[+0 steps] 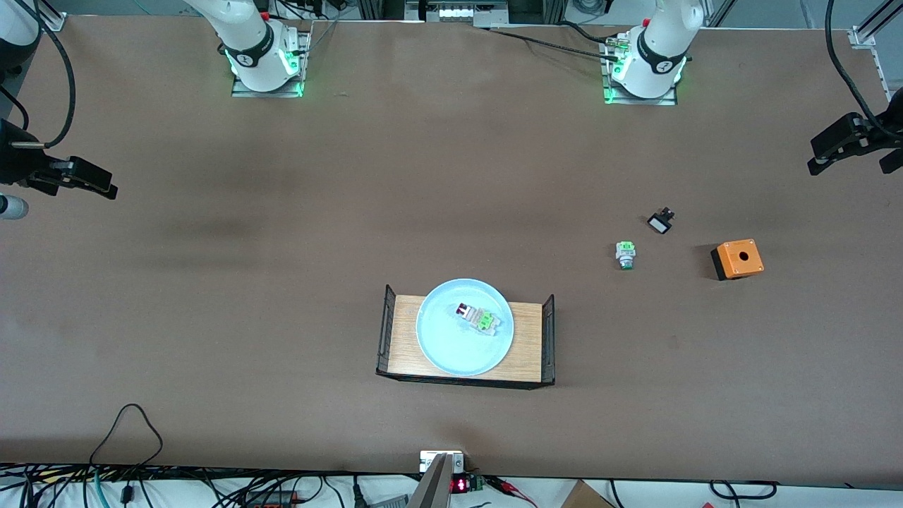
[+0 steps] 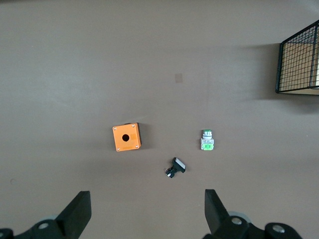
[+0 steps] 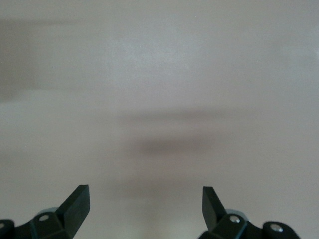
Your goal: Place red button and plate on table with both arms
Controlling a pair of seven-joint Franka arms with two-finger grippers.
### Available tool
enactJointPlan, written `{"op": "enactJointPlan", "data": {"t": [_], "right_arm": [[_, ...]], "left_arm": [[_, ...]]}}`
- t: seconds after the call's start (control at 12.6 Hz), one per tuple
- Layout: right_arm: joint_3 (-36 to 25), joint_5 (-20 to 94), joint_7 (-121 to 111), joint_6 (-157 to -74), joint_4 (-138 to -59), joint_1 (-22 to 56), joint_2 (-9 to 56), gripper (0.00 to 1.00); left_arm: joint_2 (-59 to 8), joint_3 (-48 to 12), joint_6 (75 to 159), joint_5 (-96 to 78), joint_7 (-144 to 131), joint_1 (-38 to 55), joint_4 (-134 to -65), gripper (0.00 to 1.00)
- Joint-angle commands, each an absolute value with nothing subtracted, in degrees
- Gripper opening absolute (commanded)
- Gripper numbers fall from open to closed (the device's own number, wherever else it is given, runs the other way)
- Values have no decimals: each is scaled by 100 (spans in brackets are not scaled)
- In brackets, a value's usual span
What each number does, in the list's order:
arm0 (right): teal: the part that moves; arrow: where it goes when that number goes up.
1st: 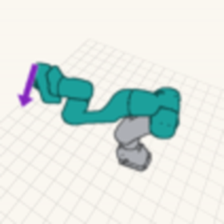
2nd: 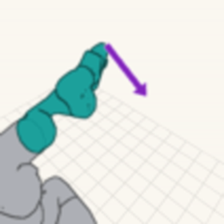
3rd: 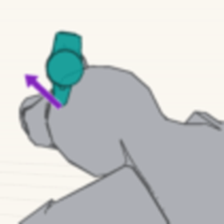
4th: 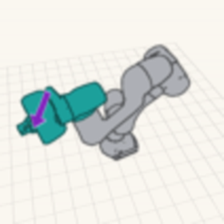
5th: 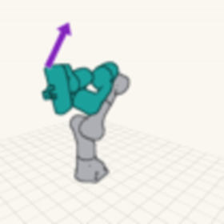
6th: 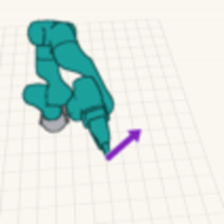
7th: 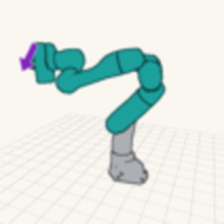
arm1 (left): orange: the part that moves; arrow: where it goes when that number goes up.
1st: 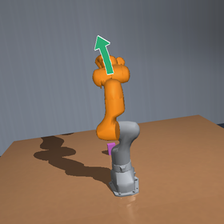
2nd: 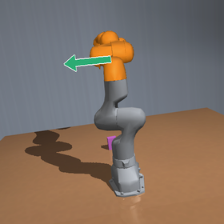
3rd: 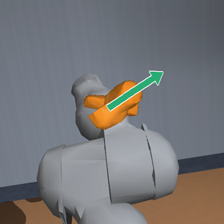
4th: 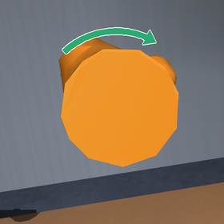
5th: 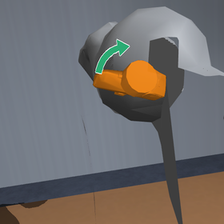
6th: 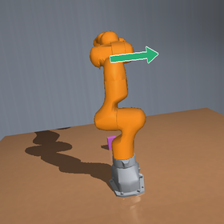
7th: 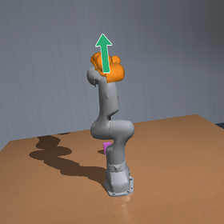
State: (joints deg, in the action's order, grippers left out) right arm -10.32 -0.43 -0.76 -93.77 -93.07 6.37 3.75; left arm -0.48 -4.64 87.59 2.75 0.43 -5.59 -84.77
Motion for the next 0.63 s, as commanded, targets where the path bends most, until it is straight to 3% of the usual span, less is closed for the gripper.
{"op": "enactJointPlan", "data": {"t": [0.0, 0.55], "right_arm": [[-1028, -97, -97, -9281, -9281, 624, 299, 100], [-1028, -97, -97, -9281, -9281, 615, 299, 100]], "left_arm": [[-88, -527, 8631, 360, 26, -606, -8358, 100], [-166, -606, 8525, 361, 44, -554, -8437, 100]]}}
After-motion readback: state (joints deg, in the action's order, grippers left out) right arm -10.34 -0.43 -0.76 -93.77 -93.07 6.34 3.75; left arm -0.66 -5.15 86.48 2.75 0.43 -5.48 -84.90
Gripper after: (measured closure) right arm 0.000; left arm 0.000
